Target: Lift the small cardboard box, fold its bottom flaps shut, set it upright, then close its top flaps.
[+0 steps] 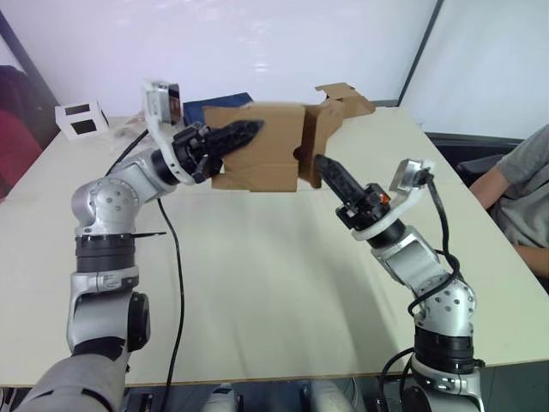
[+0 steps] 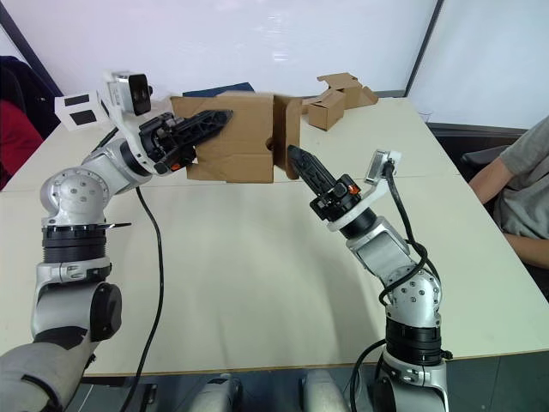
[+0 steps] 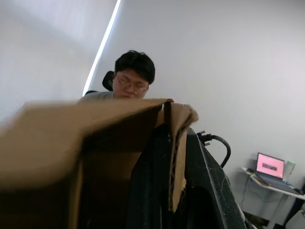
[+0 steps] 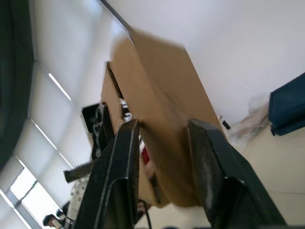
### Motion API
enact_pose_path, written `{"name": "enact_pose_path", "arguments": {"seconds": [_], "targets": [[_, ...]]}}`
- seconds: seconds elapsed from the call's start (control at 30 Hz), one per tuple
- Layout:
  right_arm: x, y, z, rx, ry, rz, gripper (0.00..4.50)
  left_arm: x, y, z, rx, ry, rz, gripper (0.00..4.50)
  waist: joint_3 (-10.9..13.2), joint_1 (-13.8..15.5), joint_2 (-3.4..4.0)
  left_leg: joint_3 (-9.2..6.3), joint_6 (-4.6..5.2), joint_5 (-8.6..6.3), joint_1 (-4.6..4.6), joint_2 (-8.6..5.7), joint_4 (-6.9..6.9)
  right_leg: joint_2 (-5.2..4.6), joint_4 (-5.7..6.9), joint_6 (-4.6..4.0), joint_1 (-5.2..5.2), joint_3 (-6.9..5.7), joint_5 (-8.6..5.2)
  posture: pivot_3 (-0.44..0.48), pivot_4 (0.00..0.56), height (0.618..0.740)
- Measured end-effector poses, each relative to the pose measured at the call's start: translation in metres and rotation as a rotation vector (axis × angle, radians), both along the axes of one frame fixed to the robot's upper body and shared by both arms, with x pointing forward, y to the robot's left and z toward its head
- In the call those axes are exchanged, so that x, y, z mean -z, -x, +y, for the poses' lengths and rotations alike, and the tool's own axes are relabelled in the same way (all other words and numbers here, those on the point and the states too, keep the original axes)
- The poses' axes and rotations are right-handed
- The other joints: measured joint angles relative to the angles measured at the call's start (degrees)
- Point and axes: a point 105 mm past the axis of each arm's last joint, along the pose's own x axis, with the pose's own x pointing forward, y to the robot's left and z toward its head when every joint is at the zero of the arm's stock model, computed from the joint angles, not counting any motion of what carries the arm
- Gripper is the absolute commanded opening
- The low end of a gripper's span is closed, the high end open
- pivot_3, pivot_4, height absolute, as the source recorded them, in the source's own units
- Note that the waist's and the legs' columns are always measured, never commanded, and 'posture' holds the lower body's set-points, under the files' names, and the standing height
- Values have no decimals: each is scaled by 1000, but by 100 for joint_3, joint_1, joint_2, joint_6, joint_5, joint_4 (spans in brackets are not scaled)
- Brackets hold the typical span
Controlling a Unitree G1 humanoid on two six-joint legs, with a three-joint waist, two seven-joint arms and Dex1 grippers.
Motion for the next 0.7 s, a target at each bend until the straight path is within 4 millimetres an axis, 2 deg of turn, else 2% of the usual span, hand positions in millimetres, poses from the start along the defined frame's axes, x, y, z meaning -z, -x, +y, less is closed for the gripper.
{"name": "enact_pose_path", "arguments": {"seconds": [0.43, 0.7], "targets": [[4, -1, 0, 8, -6, 16, 1619, 0, 0, 0, -1, 0, 3, 0, 0, 0, 0, 0, 0, 0, 0, 0, 0, 0, 0, 0, 0, 0, 0, 0, 150, 740], [4, -1, 8, -15, -15, 22, 1619, 0, 0, 0, 0, -1, 2, 0, 0, -1, 0, 0, 0, 0, 0, 0, 0, 0, 0, 0, 0, 0, 0, 0, 150, 740]]}}
